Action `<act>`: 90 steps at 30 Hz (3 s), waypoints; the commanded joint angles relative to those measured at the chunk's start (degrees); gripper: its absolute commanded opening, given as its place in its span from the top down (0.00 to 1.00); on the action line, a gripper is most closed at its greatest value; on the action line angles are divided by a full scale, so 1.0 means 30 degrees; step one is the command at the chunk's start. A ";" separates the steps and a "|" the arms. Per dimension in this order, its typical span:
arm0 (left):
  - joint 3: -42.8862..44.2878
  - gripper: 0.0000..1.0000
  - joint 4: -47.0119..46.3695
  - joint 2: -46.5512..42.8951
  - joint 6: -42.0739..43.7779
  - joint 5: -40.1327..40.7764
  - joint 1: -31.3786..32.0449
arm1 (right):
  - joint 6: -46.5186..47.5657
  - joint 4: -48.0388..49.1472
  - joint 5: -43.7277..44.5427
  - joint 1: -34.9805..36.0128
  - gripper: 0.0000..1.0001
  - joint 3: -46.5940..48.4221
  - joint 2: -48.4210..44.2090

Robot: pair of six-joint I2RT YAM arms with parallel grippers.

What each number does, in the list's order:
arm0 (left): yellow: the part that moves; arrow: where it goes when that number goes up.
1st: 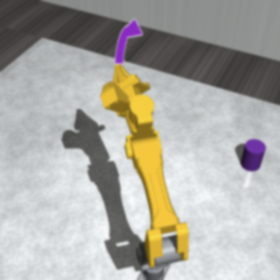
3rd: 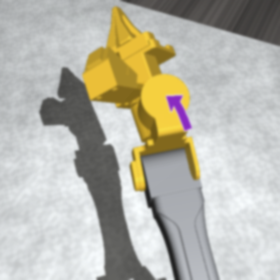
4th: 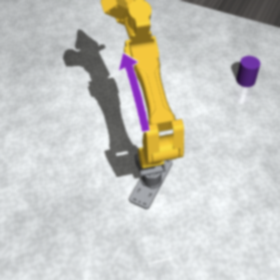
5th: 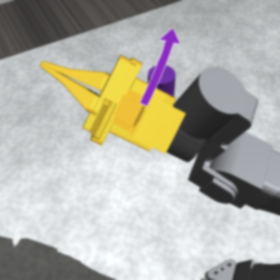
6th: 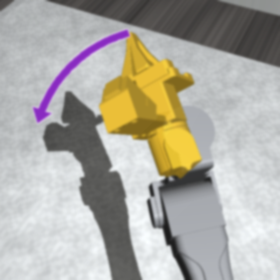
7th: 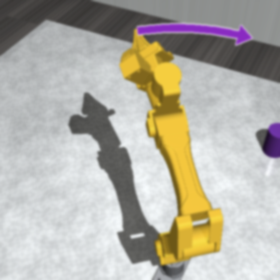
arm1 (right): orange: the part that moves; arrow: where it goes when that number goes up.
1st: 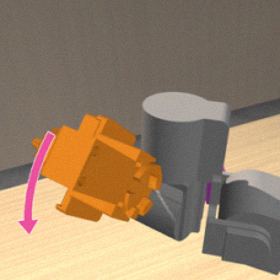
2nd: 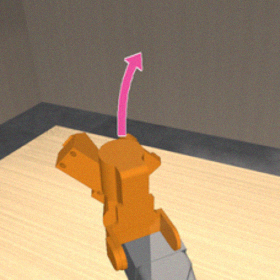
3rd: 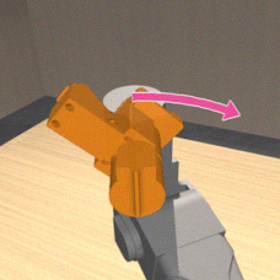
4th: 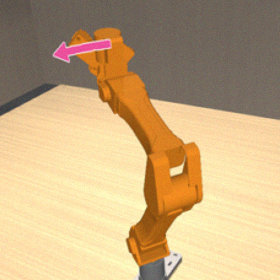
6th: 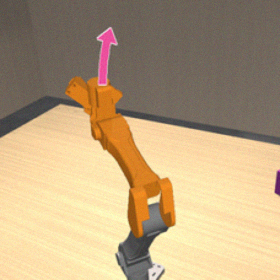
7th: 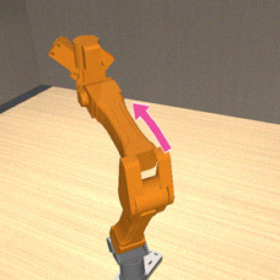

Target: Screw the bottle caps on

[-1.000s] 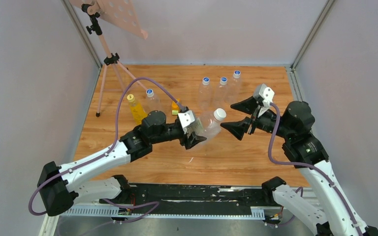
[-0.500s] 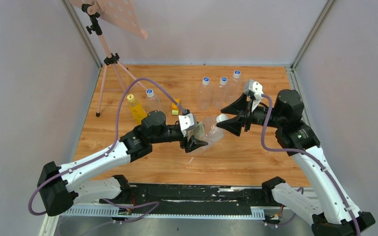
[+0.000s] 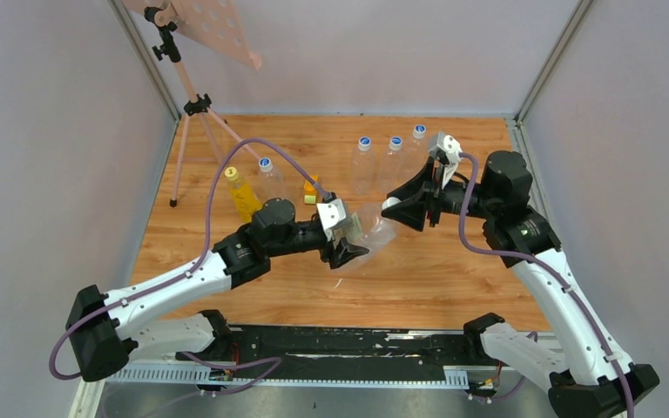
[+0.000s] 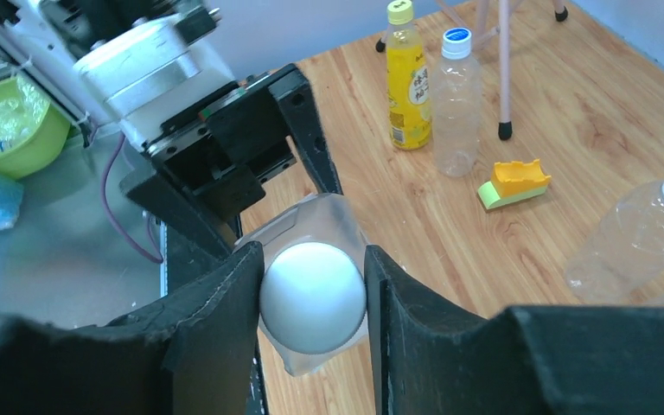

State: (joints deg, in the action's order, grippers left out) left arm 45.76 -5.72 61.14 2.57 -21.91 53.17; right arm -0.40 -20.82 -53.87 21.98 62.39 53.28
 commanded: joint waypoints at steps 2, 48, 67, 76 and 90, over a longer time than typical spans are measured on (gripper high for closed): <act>0.0266 1.00 -0.2109 -0.0050 0.1318 0.9287 0.1299 | -0.4726 -0.0790 0.4875 0.0231 1.00 0.1374 0.1793; -0.0655 1.00 -0.6371 0.2609 -0.1317 1.6587 0.5144 | -1.1109 0.8728 1.5225 0.4745 0.39 -0.4643 0.0230; -0.0162 0.33 -0.3139 0.2394 -0.1584 1.5465 0.5133 | -0.5598 0.7672 1.7887 0.4075 1.00 -0.5650 -0.1470; -0.0649 0.00 -0.0590 0.1202 -0.3277 1.6550 0.4634 | -0.1143 0.8285 2.1867 0.4011 1.00 -0.6843 -0.2183; -0.0004 0.00 0.3783 -0.0867 -0.4009 1.6652 0.1434 | 0.1504 1.1205 2.3779 0.4012 0.96 -1.0457 -0.2626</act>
State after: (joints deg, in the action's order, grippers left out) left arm 43.55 4.05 61.01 -8.69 26.96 58.17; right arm 3.36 7.27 15.46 33.95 31.97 45.43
